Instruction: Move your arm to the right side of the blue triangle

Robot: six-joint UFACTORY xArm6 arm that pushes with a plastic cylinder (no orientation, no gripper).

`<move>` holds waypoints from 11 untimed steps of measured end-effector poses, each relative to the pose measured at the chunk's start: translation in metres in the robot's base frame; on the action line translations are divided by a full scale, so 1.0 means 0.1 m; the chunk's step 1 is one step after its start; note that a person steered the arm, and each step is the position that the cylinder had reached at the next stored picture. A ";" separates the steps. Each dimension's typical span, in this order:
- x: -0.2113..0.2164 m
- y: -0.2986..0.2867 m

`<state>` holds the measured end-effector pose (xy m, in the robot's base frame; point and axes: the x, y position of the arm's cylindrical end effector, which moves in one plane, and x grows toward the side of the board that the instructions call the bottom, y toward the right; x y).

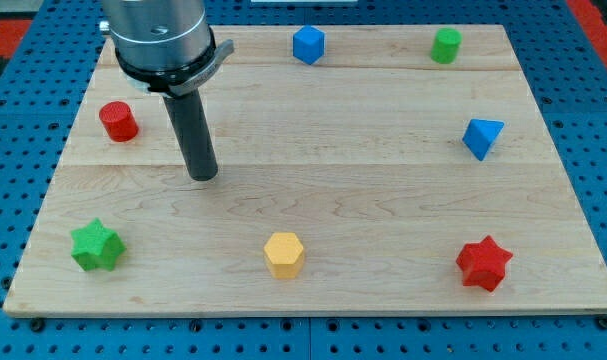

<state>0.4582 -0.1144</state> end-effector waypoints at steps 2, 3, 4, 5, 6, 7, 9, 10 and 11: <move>0.00 0.07; -0.01 0.08; -0.02 0.08; -0.02 0.08; -0.01 0.08; 0.04 0.64; 0.14 2.30; 0.19 3.24; 0.14 3.82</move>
